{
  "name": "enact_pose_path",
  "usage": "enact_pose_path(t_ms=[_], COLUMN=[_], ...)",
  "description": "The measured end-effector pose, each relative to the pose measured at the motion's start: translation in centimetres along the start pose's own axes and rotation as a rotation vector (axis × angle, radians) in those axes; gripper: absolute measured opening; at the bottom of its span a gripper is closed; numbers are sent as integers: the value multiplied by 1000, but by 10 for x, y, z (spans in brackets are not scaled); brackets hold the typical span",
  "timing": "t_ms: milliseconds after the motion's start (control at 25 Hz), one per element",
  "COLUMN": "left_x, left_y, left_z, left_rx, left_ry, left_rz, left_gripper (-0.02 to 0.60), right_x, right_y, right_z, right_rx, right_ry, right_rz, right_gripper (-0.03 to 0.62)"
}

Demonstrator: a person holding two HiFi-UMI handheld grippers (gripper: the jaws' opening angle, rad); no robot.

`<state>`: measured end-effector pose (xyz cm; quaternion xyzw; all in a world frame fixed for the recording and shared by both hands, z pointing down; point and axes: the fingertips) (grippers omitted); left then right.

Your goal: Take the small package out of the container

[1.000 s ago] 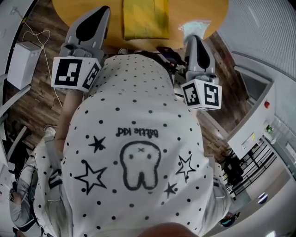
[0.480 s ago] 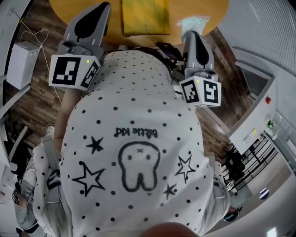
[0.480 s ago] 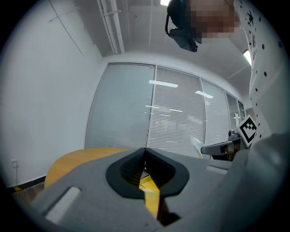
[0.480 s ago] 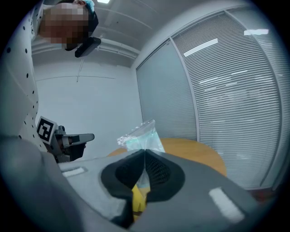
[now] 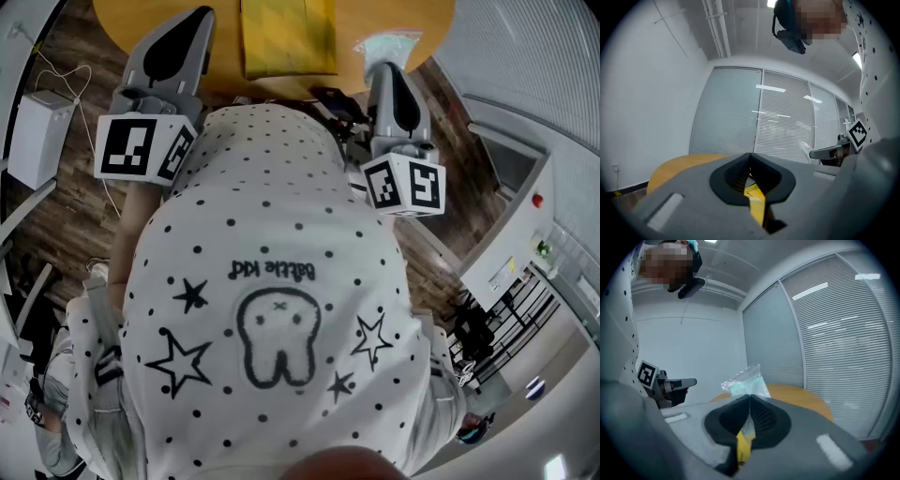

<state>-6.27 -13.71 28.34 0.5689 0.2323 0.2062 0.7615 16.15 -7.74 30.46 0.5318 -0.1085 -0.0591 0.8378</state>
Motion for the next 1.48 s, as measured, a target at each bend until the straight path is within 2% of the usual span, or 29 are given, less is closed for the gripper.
enact_pose_path(t_ms=[1200,1480], left_x=[-4,0], left_y=[7,8], left_z=[0,-1], left_rx=[-36,-41], left_ry=[-4,4], left_rz=[-7,10], left_gripper=[11,11], right_x=[6,6], right_y=[9,12], right_z=[3,2], right_rx=[-42,-42], right_ry=[12,7], right_rz=[1,0], right_gripper=[5,5])
Point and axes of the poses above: the fingertips, and each gripper's own axes: z forward along the fingers, x to its right, y out of its underside, and after that the axes turned 12 degrees about -x, right-handed
